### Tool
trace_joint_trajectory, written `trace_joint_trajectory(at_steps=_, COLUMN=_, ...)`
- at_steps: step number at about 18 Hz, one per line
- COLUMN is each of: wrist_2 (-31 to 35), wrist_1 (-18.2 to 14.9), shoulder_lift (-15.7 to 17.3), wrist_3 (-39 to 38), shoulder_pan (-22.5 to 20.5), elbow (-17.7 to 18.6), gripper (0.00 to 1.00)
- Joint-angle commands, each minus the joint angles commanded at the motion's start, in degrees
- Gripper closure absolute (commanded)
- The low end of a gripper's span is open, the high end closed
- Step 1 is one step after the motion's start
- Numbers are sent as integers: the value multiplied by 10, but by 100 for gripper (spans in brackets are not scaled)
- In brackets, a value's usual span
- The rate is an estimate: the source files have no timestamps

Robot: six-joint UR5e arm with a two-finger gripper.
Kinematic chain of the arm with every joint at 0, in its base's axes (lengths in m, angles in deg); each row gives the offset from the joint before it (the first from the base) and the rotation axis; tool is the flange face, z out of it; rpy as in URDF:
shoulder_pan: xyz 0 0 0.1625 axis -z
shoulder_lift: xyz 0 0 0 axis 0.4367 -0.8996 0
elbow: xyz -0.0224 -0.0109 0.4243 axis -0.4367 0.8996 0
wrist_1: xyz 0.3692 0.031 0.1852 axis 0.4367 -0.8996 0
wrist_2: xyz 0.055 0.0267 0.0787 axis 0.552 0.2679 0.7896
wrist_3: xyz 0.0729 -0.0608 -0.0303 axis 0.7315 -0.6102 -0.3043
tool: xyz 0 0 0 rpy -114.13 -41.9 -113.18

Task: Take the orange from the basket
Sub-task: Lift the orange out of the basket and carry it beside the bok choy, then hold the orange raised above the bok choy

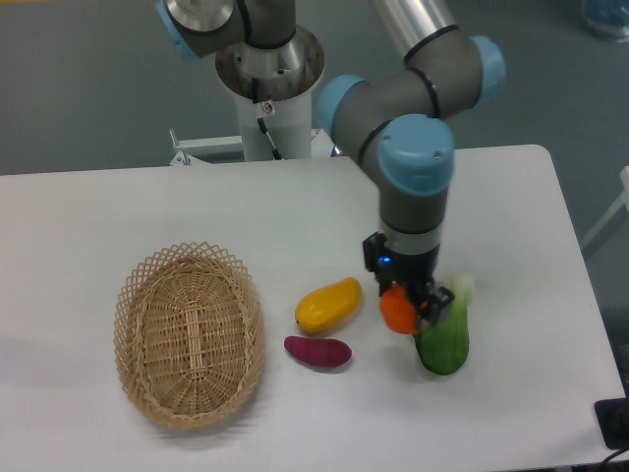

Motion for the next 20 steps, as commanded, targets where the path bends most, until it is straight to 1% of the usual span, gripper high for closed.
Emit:
trace_joint_trajectory(at_steps=6, wrist_2=-1, wrist_1=-1, shoulder_lift=-2, wrist_3=44, shoulder_pan=-28, elbow=0, gripper=42)
trace_joint_trajectory(at_steps=8, wrist_2=0, wrist_1=-1, shoulder_lift=-3, wrist_3=53, shoulder_pan=-30, elbow=0, gripper=42)
trace_joint_trajectory(at_steps=16, wrist_2=-1, wrist_1=-1, shoulder_lift=-4, wrist_3=69, shoulder_pan=-47, elbow=0, gripper=42)
trace_joint_trajectory(at_steps=20, wrist_2=0, wrist_1=-1, shoulder_lift=-5, wrist_3=70, shoulder_pan=-48, elbow=0, gripper=42)
